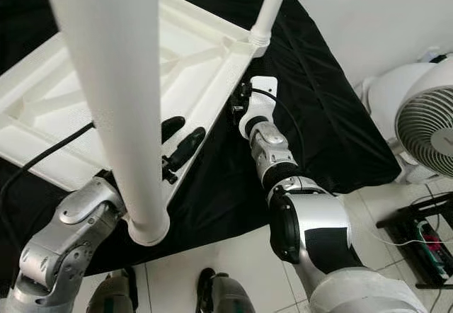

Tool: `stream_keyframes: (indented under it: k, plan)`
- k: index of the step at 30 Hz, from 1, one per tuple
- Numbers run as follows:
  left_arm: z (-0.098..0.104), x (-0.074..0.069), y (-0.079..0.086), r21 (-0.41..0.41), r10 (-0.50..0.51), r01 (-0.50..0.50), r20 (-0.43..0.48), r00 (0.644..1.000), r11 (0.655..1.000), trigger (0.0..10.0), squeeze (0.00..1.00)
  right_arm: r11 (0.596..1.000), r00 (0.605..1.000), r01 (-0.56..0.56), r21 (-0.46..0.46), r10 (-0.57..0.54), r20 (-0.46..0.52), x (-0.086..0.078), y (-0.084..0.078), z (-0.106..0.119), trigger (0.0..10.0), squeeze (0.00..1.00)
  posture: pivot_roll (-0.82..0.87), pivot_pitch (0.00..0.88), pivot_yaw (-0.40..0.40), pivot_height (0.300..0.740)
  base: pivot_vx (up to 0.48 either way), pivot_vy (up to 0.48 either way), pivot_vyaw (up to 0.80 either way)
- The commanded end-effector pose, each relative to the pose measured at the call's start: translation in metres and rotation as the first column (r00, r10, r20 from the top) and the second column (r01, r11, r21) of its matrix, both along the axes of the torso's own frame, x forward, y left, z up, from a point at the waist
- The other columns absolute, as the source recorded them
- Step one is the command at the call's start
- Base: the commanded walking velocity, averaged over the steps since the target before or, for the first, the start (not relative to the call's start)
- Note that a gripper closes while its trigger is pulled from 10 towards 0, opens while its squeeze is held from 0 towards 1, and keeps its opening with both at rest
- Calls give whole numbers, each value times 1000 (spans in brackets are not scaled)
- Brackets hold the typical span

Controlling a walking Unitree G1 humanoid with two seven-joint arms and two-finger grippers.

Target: Building children table

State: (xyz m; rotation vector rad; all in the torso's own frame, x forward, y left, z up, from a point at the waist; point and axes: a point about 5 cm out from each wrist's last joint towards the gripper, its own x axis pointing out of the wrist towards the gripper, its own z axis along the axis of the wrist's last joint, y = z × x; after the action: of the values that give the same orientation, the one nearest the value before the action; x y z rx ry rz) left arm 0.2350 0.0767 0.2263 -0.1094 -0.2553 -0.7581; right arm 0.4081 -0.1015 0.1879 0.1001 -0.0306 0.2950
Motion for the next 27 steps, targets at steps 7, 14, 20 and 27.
stream_keyframes:
  k: [7, 14, 20, 27]
  plan:
    - [6, -3, -10, -26, -6, 6, -4, 1000, 1000, 10000, 0, 985, 985, -172, 5, 172, 18, -3, 35, 9, 10000, 0, 293, 270, -163, 740, 0, 0, 0]
    - [7, -2, -10, -30, 3, -3, -7, 1000, 1000, 10000, 0, 986, 985, -169, -5, 169, 35, -2, 39, 17, 10000, 0, 294, 269, -142, 740, 0, 0, 0]
    - [11, 2, -9, -46, 28, -28, -7, 1000, 999, 10000, 0, 996, 994, -86, -32, 88, 65, 1, 35, 23, 10000, 0, 297, 262, -128, 740, 0, 0, 0]
    - [8, 9, -5, -24, 106, -106, -10, 994, 994, 10000, 0, 995, 990, -94, 19, 91, 109, 0, 20, 20, 10000, 0, 276, 249, -126, 740, 0, 0, 0]
